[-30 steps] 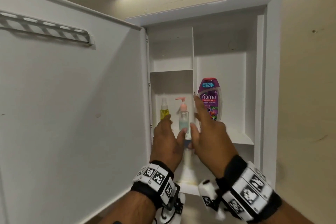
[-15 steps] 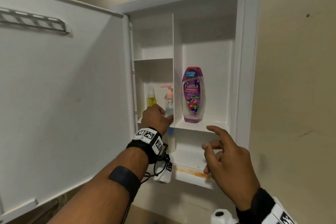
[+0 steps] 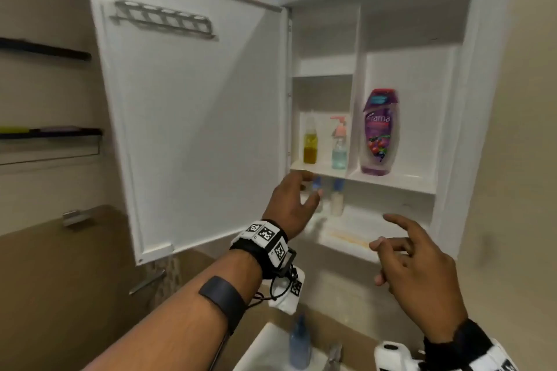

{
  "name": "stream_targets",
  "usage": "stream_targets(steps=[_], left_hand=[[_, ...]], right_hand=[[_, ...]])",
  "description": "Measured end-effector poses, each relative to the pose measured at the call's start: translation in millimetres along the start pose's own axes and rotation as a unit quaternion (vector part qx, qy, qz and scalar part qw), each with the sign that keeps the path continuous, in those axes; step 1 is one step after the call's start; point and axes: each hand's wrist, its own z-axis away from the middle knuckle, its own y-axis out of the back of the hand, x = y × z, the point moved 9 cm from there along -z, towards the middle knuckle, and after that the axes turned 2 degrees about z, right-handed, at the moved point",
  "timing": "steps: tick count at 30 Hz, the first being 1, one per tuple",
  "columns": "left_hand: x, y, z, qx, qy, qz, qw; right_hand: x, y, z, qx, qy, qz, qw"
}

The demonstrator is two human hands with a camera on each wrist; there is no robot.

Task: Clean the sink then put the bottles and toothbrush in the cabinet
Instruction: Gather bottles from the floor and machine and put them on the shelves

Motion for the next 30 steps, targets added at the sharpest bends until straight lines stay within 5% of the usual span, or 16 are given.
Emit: stream_targets(steps=[4,9,16,23,30], left_hand=[[-45,31,78,-0.067,0.042,-0.025,0.997],[-164,97,235,-0.139,0.202,-0.069,0.967],[-312,226,556,-0.14,0.473,-0.118,0.862],[-320,354,801,-0.075,0.654,-0.151,0.737],[-293,415,879,0.008,0.721,-0.158,0.674]], right_hand=[[-14,-43,34,-0.045,0.019,-0.006,0.999],[0,-161,101,-0.175,-0.026,0.002,0.984],[64,-333,251,-0.391,-0.113,0.046,0.912],[100,-440,385,-0.497,-0.182,0.061,0.846],[66,-525,454,-0.581,-0.197,0.06,0.788]])
